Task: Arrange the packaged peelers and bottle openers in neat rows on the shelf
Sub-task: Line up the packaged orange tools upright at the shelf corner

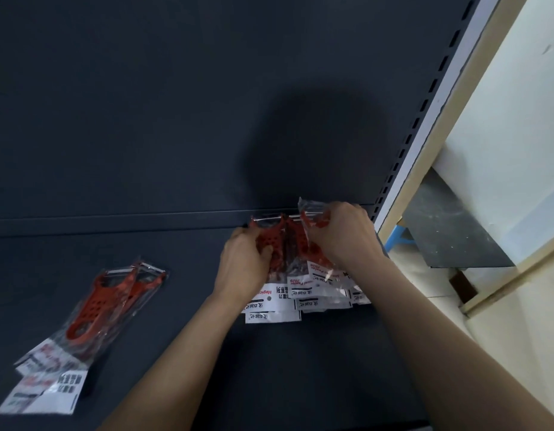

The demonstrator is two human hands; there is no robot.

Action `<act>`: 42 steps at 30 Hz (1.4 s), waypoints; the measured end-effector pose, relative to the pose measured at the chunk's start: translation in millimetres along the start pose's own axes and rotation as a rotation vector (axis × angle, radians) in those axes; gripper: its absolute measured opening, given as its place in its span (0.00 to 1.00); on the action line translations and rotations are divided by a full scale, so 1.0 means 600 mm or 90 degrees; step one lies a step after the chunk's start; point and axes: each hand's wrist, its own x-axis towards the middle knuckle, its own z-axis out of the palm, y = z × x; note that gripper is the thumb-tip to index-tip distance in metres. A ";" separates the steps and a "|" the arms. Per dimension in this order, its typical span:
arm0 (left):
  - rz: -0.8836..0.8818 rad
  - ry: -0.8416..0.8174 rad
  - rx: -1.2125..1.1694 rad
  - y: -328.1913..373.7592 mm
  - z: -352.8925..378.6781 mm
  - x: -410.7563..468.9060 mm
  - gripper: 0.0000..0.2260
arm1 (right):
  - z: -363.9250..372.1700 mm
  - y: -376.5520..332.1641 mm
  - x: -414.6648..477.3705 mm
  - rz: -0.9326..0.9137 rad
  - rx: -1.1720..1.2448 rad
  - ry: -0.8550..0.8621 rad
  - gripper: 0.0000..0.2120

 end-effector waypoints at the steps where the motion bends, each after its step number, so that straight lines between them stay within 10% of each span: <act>1: 0.001 0.003 0.004 0.001 0.000 0.001 0.14 | -0.002 0.004 0.001 0.004 -0.001 0.001 0.15; 32: -0.005 0.052 0.071 0.015 0.002 -0.004 0.12 | -0.008 0.064 0.011 0.058 -0.022 0.057 0.13; 42: -0.010 0.129 0.153 -0.034 -0.077 -0.037 0.14 | 0.015 -0.052 -0.027 -0.159 0.012 0.064 0.13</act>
